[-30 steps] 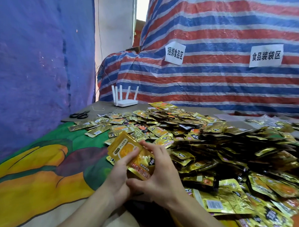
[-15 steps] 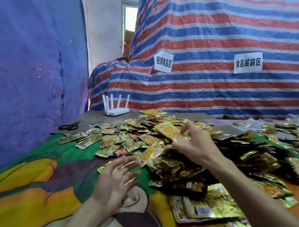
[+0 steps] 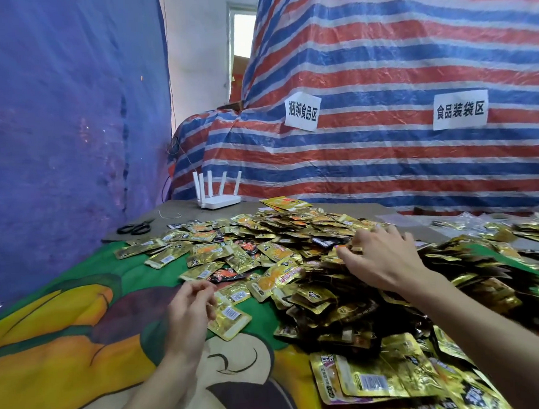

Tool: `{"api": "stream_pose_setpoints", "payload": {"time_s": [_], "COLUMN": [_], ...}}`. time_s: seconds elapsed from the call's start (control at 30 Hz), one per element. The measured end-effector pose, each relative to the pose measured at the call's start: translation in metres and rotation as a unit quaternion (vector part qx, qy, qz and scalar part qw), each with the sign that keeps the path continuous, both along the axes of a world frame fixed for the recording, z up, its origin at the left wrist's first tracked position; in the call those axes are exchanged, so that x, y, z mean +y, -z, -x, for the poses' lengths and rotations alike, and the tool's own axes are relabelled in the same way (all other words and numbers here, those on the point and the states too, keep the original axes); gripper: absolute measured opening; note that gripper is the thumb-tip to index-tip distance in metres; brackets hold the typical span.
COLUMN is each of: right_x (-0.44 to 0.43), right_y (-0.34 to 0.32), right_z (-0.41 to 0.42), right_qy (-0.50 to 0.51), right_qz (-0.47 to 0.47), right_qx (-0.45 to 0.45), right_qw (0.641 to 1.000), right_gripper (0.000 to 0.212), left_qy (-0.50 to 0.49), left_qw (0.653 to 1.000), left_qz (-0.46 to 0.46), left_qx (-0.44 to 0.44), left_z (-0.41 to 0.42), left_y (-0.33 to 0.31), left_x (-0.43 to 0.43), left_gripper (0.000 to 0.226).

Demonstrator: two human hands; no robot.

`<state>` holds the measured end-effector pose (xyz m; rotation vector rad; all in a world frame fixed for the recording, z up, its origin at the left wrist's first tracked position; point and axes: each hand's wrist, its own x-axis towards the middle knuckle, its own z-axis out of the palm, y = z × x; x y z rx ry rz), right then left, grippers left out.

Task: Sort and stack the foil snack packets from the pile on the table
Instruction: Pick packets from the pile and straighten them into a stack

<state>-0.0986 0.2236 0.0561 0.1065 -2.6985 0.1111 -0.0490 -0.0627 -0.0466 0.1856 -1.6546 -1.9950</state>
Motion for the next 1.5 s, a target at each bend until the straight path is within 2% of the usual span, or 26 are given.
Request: {"api": "stream_pose_setpoints", "payload": {"time_s": [0.07,0.13,0.23,0.33,0.4,0.47,0.53,0.6,0.63,0.7,0.77,0.8,0.87,0.93,1.07,1.13,1.17,1.2,1.3,1.4,1.5], "right_x": [-0.018,-0.04,-0.08,-0.114,-0.131,-0.145,-0.156,-0.166,-0.169,-0.172,-0.169,-0.167,-0.162,-0.157,-0.151,-0.151,-0.15,-0.15,-0.147,-0.142,-0.138], "right_y": [-0.012,-0.022,-0.028,-0.018,-0.007,0.005,0.013,0.022,0.027,0.035,0.041,0.041,0.041,0.041,0.039,0.032,0.027,0.023,0.009,-0.006,-0.018], "right_z": [0.005,0.018,0.049,0.092,0.12,0.143,0.16,0.171,0.175,0.184,0.189,0.19,0.19,0.188,0.187,0.183,0.18,0.176,0.164,0.15,0.127], "right_qy": [-0.025,-0.069,-0.112,-0.118,-0.108,-0.099,-0.081,-0.058,-0.054,-0.047,-0.046,-0.049,-0.065,-0.081,-0.087,-0.092,-0.093,-0.092,-0.088,-0.105,-0.147], "right_qz": [0.012,0.015,-0.003,-0.043,-0.062,-0.084,-0.098,-0.111,-0.125,-0.132,-0.135,-0.15,-0.174,-0.174,-0.101,-0.054,-0.034,-0.022,0.01,0.08,0.161], "right_qx": [0.042,0.039,-0.038,-0.114,-0.164,-0.2,-0.222,-0.25,-0.274,-0.334,-0.333,-0.302,-0.237,-0.206,-0.199,-0.169,-0.142,-0.111,-0.051,-0.019,0.006], "right_qw": [0.999,0.997,0.993,0.985,0.979,0.971,0.967,0.96,0.952,0.932,0.932,0.94,0.953,0.96,0.971,0.98,0.985,0.989,0.995,0.991,0.976], "right_gripper": [0.054,0.046,0.033,0.028,0.032,0.033,0.051,0.072,0.073,0.057,0.04,0.032,0.02,0.024,0.023,0.015,0.01,0.009,0.011,0.007,0.012], "left_qy": [-0.048,-0.067,-0.02,-0.007,0.0,0.021,0.068,0.115,0.127,0.119,0.104,0.101,0.095,0.082,0.022,-0.023,-0.039,-0.049,-0.048,-0.027,-0.028], "left_qw": [0.997,0.977,0.904,0.82,0.782,0.756,0.75,0.761,0.77,0.773,0.758,0.739,0.668,0.603,0.54,0.51,0.51,0.532,0.645,0.746,0.83], "left_qz": [0.066,0.2,0.417,0.547,0.589,0.608,0.601,0.574,0.561,0.565,0.597,0.622,0.702,0.765,0.826,0.85,0.85,0.835,0.745,0.639,0.526], "left_qx": [-0.004,-0.029,-0.094,-0.169,-0.204,-0.24,-0.268,-0.28,-0.278,-0.261,-0.243,-0.237,-0.23,-0.211,-0.158,-0.131,-0.125,-0.129,-0.162,-0.187,-0.182], "left_z": [0.008,0.021,0.049,0.079,0.098,0.117,0.135,0.15,0.157,0.166,0.169,0.17,0.169,0.166,0.152,0.146,0.143,0.141,0.133,0.121,0.103], "left_y": [-0.004,-0.015,-0.039,-0.047,-0.044,-0.036,-0.024,-0.011,-0.006,-0.001,-0.003,-0.005,-0.009,-0.013,-0.021,-0.027,-0.031,-0.034,-0.044,-0.047,-0.046], "left_x": [-0.004,-0.012,-0.032,-0.055,-0.068,-0.077,-0.083,-0.085,-0.086,-0.089,-0.092,-0.093,-0.094,-0.09,-0.071,-0.064,-0.062,-0.062,-0.068,-0.078,-0.086], "left_gripper": [0.015,0.014,0.015,0.016,0.031,0.057,0.082,0.092,0.092,0.088,0.081,0.077,0.065,0.049,0.021,0.019,0.021,0.023,0.012,0.011,0.013]}}
